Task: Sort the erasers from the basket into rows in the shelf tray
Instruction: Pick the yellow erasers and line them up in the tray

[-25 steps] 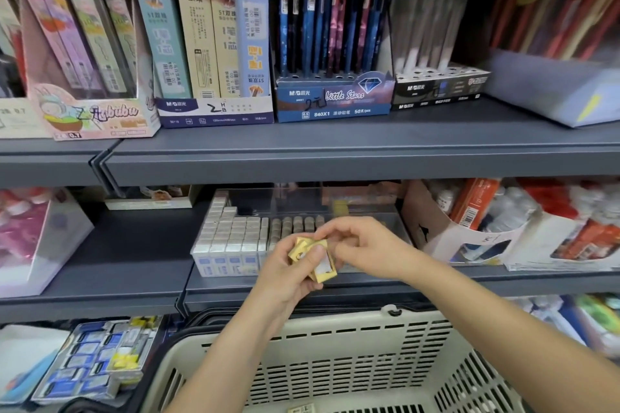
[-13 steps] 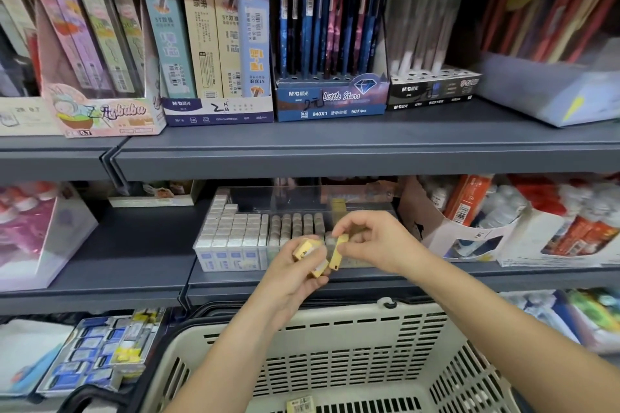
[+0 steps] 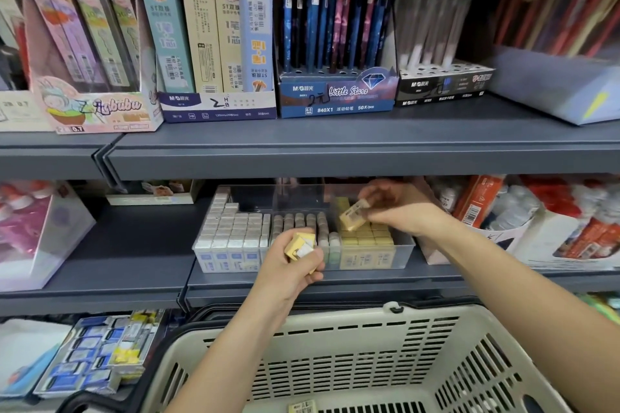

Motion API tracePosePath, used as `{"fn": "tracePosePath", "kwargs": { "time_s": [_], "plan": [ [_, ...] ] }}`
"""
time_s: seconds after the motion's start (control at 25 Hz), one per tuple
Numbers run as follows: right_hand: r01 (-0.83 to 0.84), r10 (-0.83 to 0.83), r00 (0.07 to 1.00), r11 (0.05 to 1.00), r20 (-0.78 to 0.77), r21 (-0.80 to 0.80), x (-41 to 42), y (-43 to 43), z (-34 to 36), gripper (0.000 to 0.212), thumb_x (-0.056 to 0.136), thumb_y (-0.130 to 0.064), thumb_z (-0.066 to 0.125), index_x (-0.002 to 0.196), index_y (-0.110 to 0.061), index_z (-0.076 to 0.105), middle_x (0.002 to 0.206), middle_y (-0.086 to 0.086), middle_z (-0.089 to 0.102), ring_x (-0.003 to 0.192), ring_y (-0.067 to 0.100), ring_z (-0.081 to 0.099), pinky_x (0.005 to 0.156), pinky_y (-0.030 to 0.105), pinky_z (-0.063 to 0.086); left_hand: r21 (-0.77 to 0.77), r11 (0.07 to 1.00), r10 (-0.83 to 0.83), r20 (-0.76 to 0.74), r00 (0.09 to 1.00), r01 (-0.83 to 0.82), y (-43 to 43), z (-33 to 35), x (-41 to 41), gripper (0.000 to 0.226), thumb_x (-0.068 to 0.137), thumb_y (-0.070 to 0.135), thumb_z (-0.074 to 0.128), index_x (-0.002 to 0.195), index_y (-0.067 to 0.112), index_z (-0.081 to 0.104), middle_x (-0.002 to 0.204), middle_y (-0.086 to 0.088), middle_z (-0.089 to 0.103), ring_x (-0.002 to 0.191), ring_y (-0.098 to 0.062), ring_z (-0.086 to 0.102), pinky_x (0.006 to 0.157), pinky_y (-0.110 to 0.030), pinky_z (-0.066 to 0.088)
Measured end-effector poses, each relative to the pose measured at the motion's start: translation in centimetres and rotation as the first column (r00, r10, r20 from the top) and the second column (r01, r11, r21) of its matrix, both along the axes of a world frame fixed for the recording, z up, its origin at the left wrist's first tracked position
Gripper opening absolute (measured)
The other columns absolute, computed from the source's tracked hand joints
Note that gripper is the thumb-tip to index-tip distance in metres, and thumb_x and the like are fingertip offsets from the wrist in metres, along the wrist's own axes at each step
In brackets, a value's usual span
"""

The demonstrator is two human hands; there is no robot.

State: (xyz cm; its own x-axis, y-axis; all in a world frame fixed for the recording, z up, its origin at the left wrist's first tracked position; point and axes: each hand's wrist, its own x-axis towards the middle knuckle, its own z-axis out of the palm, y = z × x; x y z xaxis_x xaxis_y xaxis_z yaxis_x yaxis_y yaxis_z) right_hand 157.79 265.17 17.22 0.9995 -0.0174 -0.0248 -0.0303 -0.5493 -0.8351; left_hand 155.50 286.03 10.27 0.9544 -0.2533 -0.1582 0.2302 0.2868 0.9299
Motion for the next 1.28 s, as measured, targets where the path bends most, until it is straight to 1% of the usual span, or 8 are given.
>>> {"fn": "tracePosePath", "kwargs": {
  "time_s": [0.24,0.32,0.4,0.52,0.68,0.84,1.12,1.28],
  "plan": [
    [0.158,-0.151,0.987,0.967,0.049,-0.199,5.2,-2.0,-1.0,0.058,0.086,-0.049,0.057,0.136,-0.028,0.036,0.144,-0.004,0.039,0.133,0.021,0.034,0.105,0.027,0.024,0.085,0.996,-0.033,0.039,0.999,0.030,0.4,-1.0,-0.3,0.032,0.082,0.003,0.068,0.103,0.026,0.064,0.089,-0.008,0.062,0.071,-0.015,0.064,0.060,-0.024,0.050],
    [0.157,-0.139,0.988,0.880,0.073,-0.448,5.8,-1.7,-2.0,0.044,0.090,-0.052,0.047,0.127,-0.028,0.045,0.134,-0.003,0.048,0.124,0.022,0.042,0.104,0.024,0.028,0.076,0.996,-0.042,0.054,0.998,0.038,0.6,-1.1,-0.5,0.031,0.081,0.004,0.068,0.100,0.029,0.066,0.086,-0.006,0.064,0.072,-0.016,0.064,0.060,-0.025,0.051],
    [0.202,-0.082,0.970,0.799,0.229,-0.567,6.4,-0.9,-3.0,0.019,0.092,-0.041,0.050,0.102,-0.025,0.052,0.099,-0.002,0.055,0.094,0.016,0.052,0.075,0.006,0.034,0.054,0.998,-0.041,0.070,0.997,0.037,0.8,-1.1,-0.7,0.031,0.081,0.005,0.069,0.096,0.032,0.068,0.081,-0.002,0.064,0.072,-0.016,0.063,0.060,-0.025,0.051],
    [0.219,-0.003,0.935,0.792,0.355,-0.570,7.4,0.3,-4.1,0.010,0.091,-0.025,0.054,0.085,-0.025,0.047,0.078,-0.007,0.045,0.081,0.017,0.052,0.067,0.017,0.029,0.063,0.997,-0.047,0.085,0.995,0.041,0.8,-1.0,-0.9,0.031,0.080,0.008,0.070,0.095,0.035,0.068,0.075,0.006,0.066,0.072,-0.016,0.063,0.062,-0.025,0.051],
    [0.136,0.025,0.962,0.821,0.274,-0.554,8.8,0.6,-6.0,0.013,0.088,-0.013,0.056,0.100,-0.018,0.057,0.098,0.004,0.061,0.089,0.021,0.057,0.077,0.026,0.039,0.061,0.997,-0.059,0.082,0.995,0.054,0.8,-1.0,-0.8,0.031,0.081,0.008,0.069,0.096,0.035,0.068,0.073,0.007,0.066,0.072,-0.016,0.062,0.062,-0.024,0.051],
    [0.099,-0.001,0.982,0.854,0.189,-0.510,8.9,0.5,-6.3,0.012,0.092,-0.020,0.053,0.096,-0.016,0.064,0.100,0.007,0.066,0.069,0.009,0.050,0.064,0.020,0.036,0.061,0.996,-0.070,0.076,0.995,0.066,0.8,-1.0,-0.8,0.031,0.082,0.007,0.068,0.101,0.031,0.066,0.075,0.005,0.066,0.072,-0.016,0.062,0.064,-0.025,0.050],
    [-0.004,0.077,0.988,0.879,0.134,-0.476,4.7,2.2,-3.3,0.021,0.093,-0.026,0.050,0.110,-0.026,0.062,0.113,-0.002,0.065,0.099,0.016,0.061,0.090,0.023,0.043,-0.056,0.995,-0.088,-0.025,0.996,0.086,0.6,-0.3,-0.7,0.028,0.091,-0.008,0.044,0.107,0.012,0.058,0.088,-0.008,0.068,0.068,-0.015,0.065,0.058,-0.023,0.052],
    [-0.110,0.185,0.970,0.915,0.160,-0.389,0.5,4.1,-1.7,0.013,0.087,-0.033,0.060,0.094,-0.026,0.069,0.093,-0.013,0.067,0.085,0.003,0.058,0.079,0.018,0.044,0.017,0.996,-0.088,0.043,0.995,0.088,0.3,-0.1,-1.0,0.019,0.090,0.004,0.055,0.105,0.014,0.058,0.092,-0.009,0.068,0.079,-0.017,0.070,0.066,-0.021,0.054]
  ]
}}
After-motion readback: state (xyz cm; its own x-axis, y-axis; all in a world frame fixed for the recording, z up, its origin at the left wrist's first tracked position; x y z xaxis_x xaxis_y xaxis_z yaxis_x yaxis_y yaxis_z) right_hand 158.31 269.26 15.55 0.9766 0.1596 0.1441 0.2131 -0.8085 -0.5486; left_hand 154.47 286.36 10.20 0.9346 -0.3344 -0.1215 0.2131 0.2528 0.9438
